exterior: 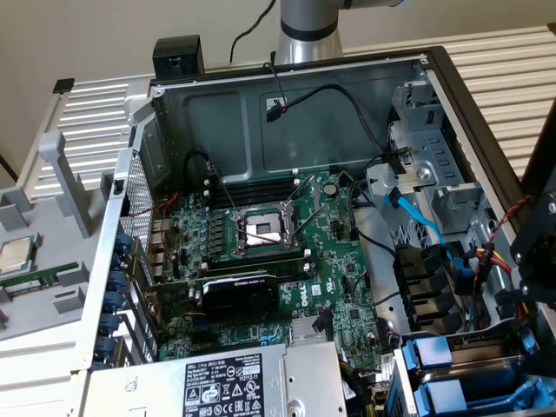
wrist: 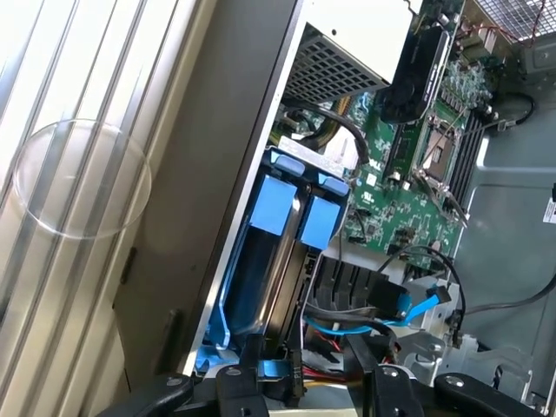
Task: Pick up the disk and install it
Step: 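Insert the first disk wire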
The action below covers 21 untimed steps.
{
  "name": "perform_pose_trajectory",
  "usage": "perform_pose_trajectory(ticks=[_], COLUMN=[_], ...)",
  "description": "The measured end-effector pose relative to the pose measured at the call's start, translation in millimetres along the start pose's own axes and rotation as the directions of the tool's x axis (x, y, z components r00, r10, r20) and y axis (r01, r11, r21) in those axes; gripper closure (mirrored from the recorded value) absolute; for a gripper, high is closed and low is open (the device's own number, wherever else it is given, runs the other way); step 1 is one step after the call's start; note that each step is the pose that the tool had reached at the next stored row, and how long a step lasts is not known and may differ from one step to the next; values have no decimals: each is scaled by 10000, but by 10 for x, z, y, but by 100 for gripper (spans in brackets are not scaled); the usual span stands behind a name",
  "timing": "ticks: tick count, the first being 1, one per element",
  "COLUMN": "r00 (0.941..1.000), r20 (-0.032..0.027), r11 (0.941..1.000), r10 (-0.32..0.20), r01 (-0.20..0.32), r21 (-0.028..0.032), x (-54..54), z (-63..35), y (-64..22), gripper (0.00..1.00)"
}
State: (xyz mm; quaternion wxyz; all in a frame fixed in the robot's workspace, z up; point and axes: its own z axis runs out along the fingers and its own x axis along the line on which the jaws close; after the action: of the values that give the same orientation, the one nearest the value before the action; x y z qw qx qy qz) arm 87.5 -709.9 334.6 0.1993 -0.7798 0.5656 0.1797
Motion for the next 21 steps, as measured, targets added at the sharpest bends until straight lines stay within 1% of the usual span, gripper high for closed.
perform_pose_trajectory(ticks=[2,4,6,8,9,13,18,21], r00=[10000,10000,9999,9999,9999,9999,9999,9999], r20=[53,77,110,136,144,156,162,171], r11=[10000,10000,9999,9997,9997,9996,9995,9995], r10=[12,33,67,86,66,-6,-30,-17], r01=[-12,-32,-66,-83,-63,10,35,23], r21=[-26,-61,-129,-209,-232,-274,-307,-330], x=[5,7,5,6,7,-1,2,6], z=[9,17,22,22,22,31,37,42], y=[0,0,-1,-6,-12,-38,-95,-96], gripper=[51,51,51,51,51,51,51,51])
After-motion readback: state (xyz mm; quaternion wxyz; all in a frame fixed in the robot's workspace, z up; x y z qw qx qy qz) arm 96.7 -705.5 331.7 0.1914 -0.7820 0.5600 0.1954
